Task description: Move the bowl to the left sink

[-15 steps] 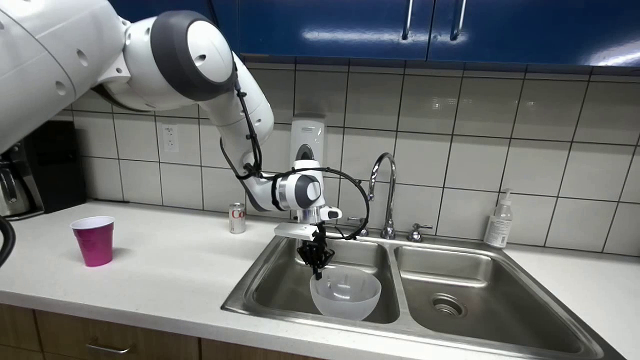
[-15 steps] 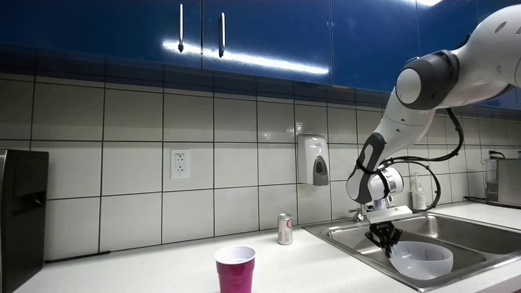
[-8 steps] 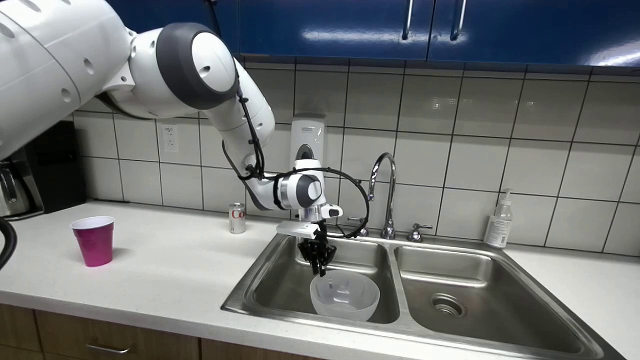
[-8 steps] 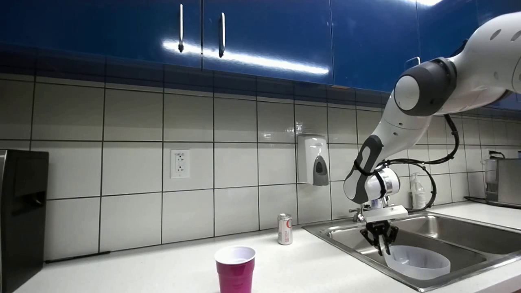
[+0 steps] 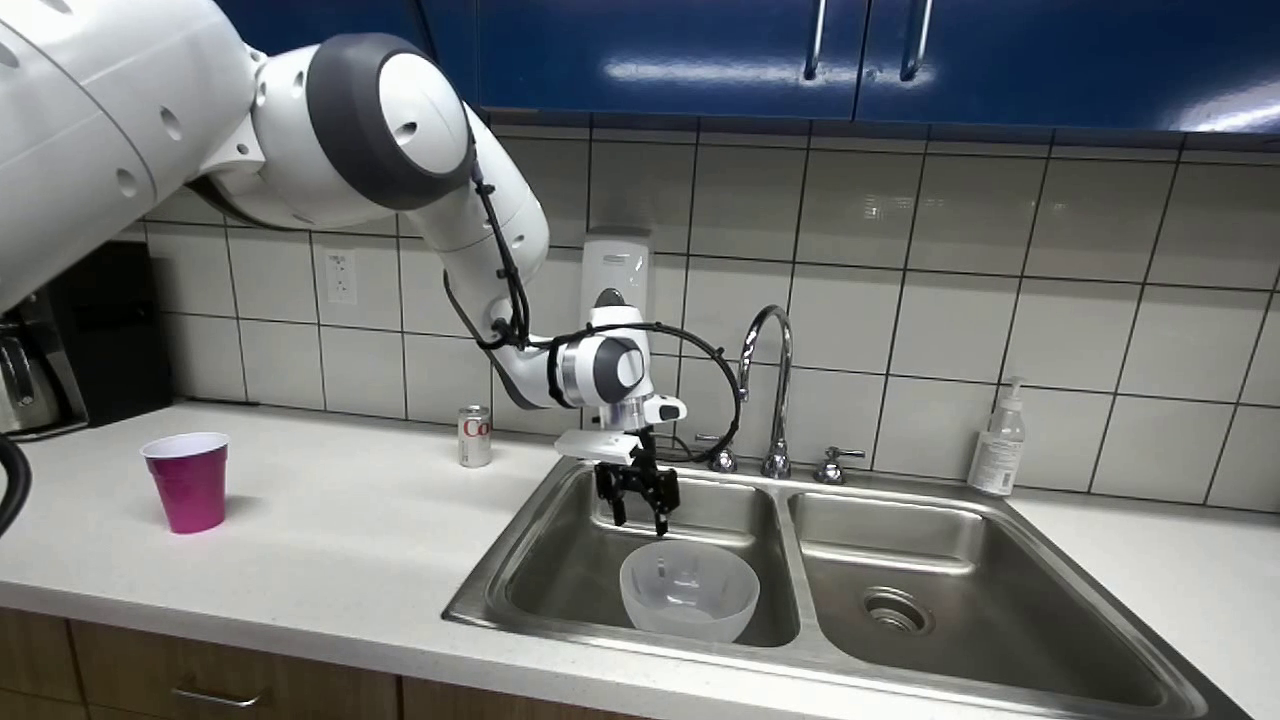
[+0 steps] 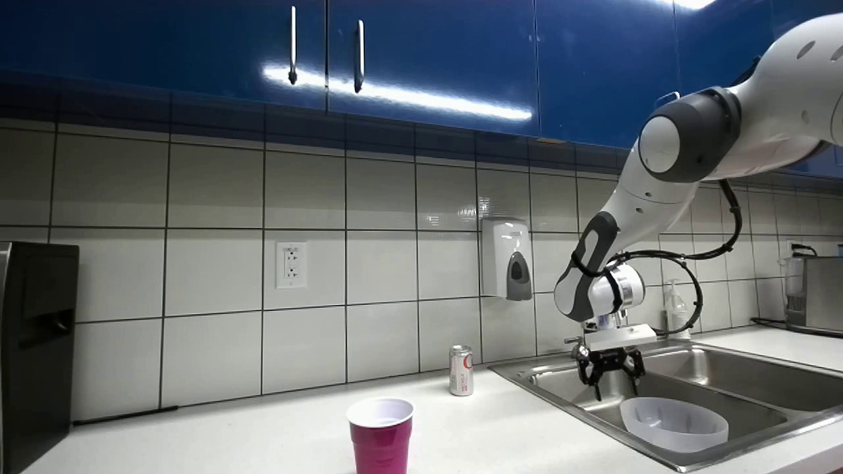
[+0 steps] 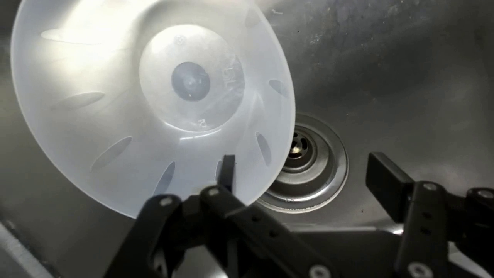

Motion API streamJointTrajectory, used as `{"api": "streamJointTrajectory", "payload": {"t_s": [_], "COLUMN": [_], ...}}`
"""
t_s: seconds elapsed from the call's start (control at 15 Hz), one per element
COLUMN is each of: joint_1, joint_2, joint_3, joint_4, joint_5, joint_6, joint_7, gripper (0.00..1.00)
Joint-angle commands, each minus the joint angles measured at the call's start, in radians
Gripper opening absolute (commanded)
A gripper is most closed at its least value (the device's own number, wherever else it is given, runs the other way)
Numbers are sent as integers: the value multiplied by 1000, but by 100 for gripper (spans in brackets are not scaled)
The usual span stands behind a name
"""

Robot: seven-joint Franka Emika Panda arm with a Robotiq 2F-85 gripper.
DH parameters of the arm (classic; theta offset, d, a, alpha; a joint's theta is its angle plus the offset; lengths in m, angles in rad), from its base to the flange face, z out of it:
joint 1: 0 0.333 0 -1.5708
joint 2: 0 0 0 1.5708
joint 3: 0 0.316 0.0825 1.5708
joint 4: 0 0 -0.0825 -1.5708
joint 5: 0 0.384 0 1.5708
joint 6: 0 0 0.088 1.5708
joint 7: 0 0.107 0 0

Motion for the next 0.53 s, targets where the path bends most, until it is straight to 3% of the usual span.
{"api": "streamJointTrajectory", "payload": {"t_s": [0.0,0.47], "joint_1": [-14,-32], "joint_2": [-132,-426], "joint_3": [15,0], "joint_4": [-117,-430], "joint_5": [19,13], "joint_6": [25,81], "joint_7": [-56,-118], "gripper": [100,100]}}
